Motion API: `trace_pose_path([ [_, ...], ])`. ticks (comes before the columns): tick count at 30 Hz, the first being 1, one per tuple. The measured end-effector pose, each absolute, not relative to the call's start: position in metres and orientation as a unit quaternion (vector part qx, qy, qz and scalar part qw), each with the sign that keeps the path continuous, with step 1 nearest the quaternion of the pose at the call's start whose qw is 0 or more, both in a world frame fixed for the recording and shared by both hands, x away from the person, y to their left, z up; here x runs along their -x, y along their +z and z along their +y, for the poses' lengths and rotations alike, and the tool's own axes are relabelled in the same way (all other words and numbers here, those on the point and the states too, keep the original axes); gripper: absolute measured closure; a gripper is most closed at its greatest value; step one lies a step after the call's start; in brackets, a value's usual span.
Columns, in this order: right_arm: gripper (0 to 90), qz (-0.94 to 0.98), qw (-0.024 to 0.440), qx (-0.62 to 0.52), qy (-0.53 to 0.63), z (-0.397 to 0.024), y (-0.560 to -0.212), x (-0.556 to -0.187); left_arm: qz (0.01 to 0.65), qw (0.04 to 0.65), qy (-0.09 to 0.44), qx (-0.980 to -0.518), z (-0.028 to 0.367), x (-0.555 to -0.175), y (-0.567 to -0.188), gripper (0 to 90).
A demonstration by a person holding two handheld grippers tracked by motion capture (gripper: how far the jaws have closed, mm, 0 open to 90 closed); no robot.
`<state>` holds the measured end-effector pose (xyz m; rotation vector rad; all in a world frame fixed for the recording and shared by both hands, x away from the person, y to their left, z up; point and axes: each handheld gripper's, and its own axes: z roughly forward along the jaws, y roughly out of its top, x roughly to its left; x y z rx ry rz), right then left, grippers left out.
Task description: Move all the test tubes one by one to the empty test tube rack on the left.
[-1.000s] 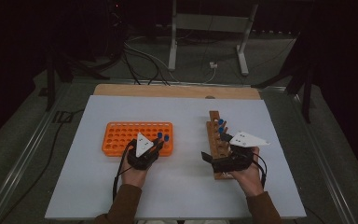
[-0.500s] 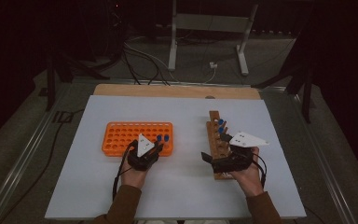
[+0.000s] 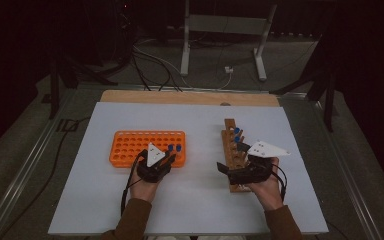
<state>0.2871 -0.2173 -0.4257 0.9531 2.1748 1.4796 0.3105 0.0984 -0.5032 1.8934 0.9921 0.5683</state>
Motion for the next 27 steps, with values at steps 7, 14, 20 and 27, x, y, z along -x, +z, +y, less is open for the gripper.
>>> trace_pose_path([
  [7,0.0,0.764,0.174,-0.335,0.522,-0.217,-0.425,-0.287,0.403,0.462,0.229,-0.756,0.105,-0.304,-0.494,55.2],
  [14,0.0,0.766,0.191,-0.335,0.514,-0.218,-0.423,-0.287,0.419,0.484,0.221,-0.736,0.125,-0.298,-0.479,41.5],
  [20,0.0,0.764,0.203,-0.346,0.505,-0.225,-0.425,-0.291,0.427,0.495,0.227,-0.722,0.139,-0.289,-0.468,20.9],
  [27,6.3,0.755,0.210,-0.372,0.498,-0.239,-0.432,-0.299,0.435,0.487,0.238,-0.719,0.154,-0.278,-0.462,7.6],
])
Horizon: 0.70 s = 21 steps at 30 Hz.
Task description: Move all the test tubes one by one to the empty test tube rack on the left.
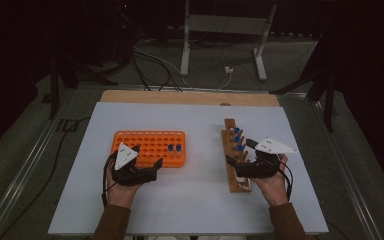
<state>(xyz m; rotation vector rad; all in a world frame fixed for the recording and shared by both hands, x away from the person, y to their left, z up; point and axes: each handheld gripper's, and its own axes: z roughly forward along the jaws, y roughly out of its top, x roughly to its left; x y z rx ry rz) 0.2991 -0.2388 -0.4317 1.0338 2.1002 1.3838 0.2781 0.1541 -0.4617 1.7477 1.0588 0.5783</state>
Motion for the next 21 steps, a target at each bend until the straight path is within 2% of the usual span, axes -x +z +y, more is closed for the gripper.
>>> trace_pose_path([
  [2,8.7,0.755,0.212,-0.378,0.492,-0.241,-0.435,-0.302,0.440,0.486,0.241,-0.716,0.157,-0.276,-0.462,2.1],
  [6,16.8,0.756,0.213,-0.390,0.480,-0.242,-0.441,-0.307,0.446,0.491,0.241,-0.709,0.161,-0.276,-0.462,1.3],
  [15,52.6,0.769,0.245,-0.392,0.441,-0.235,-0.458,-0.312,0.442,0.482,0.250,-0.714,0.159,-0.275,-0.465,1.3],
  [21,65.4,0.769,0.246,-0.406,0.428,-0.234,-0.462,-0.317,0.445,0.479,0.249,-0.715,0.160,-0.275,-0.467,1.3],
])
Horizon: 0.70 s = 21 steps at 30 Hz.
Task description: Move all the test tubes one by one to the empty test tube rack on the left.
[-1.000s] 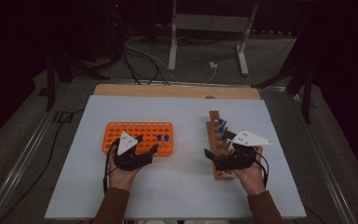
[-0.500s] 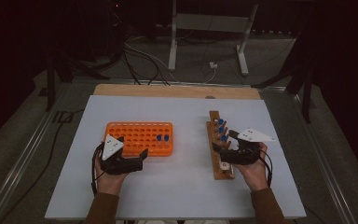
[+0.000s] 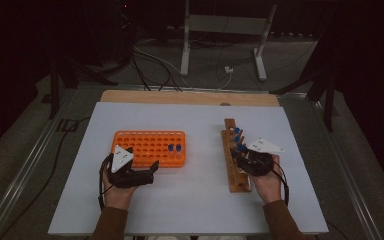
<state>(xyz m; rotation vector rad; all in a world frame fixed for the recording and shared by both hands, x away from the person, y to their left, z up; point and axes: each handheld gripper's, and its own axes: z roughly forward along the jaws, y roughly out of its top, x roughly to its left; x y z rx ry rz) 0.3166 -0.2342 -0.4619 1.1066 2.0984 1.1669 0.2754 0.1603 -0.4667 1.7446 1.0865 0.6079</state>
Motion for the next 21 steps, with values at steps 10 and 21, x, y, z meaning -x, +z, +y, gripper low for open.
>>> trace_pose_path([
  [10,75.9,0.765,0.254,-0.413,0.423,-0.2344,-0.4629,-0.3173,0.451,0.475,0.250,-0.713,0.1612,-0.2750,-0.4669,1.4],
  [21,76.3,0.761,0.251,-0.419,0.427,-0.2341,-0.4619,-0.3170,0.444,0.477,0.250,-0.716,0.1611,-0.2741,-0.4667,1.4],
])
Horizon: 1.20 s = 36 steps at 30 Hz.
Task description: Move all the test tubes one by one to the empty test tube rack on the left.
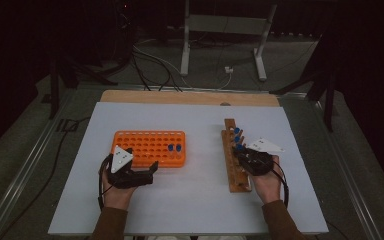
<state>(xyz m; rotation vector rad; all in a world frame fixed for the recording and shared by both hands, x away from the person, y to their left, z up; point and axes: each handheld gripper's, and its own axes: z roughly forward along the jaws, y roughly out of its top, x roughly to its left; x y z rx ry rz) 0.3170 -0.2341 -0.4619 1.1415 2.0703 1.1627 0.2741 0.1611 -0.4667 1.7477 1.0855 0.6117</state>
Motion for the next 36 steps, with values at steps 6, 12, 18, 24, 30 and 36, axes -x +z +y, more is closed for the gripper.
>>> trace_pose_path([
  [6,76.3,0.755,0.253,-0.418,0.436,-0.235,-0.456,-0.315,0.438,0.477,0.251,-0.719,0.159,-0.273,-0.466,1.3],
  [12,76.3,0.753,0.255,-0.419,0.439,-0.235,-0.450,-0.313,0.433,0.475,0.253,-0.723,0.157,-0.272,-0.466,0.8],
  [18,76.3,0.753,0.252,-0.416,0.442,-0.236,-0.443,-0.312,0.426,0.481,0.252,-0.723,0.156,-0.272,-0.466,0.8],
  [24,76.3,0.751,0.252,-0.414,0.448,-0.238,-0.435,-0.311,0.422,0.484,0.251,-0.724,0.155,-0.271,-0.465,0.8],
  [30,76.3,0.743,0.260,-0.410,0.459,-0.239,-0.426,-0.308,0.416,0.485,0.248,-0.728,0.153,-0.270,-0.464,0.8],
  [36,76.3,0.736,0.272,-0.403,0.472,-0.240,-0.414,-0.304,0.409,0.488,0.245,-0.731,0.149,-0.270,-0.463,0.8],
])
